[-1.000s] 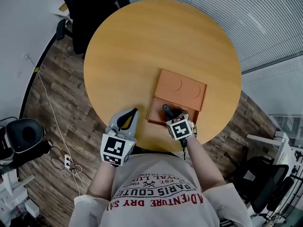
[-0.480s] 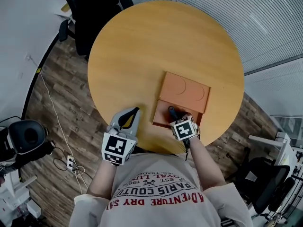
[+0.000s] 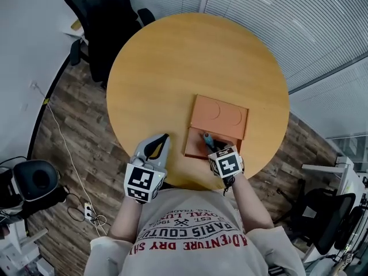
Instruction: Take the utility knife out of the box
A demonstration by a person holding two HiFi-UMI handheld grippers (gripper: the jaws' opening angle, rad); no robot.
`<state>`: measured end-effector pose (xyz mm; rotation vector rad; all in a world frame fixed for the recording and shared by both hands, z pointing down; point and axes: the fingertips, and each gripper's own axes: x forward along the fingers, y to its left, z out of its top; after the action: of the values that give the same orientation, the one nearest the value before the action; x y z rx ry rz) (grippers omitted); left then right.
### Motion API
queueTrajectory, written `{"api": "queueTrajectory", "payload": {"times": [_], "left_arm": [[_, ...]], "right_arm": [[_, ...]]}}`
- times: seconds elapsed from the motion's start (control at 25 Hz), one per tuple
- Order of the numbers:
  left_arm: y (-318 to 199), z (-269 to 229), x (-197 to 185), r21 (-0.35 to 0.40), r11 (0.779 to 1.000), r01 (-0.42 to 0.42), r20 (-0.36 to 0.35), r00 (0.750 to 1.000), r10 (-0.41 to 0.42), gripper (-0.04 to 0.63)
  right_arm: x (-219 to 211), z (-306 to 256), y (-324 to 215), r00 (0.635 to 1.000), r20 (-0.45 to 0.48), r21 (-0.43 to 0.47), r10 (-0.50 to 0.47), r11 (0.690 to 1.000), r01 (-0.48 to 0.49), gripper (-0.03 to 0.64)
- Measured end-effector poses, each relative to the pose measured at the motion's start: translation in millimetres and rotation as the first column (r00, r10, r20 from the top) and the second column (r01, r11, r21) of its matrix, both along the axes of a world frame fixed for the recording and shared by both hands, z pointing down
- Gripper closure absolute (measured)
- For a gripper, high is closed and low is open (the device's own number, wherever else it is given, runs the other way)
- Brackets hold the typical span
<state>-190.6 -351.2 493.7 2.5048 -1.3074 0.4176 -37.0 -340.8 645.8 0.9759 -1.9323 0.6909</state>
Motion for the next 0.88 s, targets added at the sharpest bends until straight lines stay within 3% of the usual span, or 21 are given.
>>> {"api": "queueTrajectory", "payload": {"times": [0.2, 0.4, 0.64, 0.88], "left_arm": [[-1, -14, -2, 0.019, 1.000, 0.004, -0.035, 0.999, -0.003, 0.600], [-3, -34, 1, 0.067, 0.998, -0.011, -0.033, 0.999, 0.013, 0.600], [-2, -70, 6, 0.149, 0.987, -0.052, -0.021, 0.998, 0.056, 0.600], [-13, -107, 25, 0.244, 0.964, -0.107, -0.015, 0.993, 0.114, 0.600]], "right_arm": [[8, -62, -11, 0.998, 0.061, 0.150, 0.026, 0.988, -0.035, 0.483], [11, -126, -15, 0.987, 0.153, 0.300, 0.037, 0.951, -0.082, 0.483], [16, -211, -11, 0.948, 0.315, 0.473, 0.042, 0.859, -0.195, 0.483], [44, -249, -8, 0.912, 0.387, 0.554, 0.139, 0.755, -0.350, 0.483]]}}
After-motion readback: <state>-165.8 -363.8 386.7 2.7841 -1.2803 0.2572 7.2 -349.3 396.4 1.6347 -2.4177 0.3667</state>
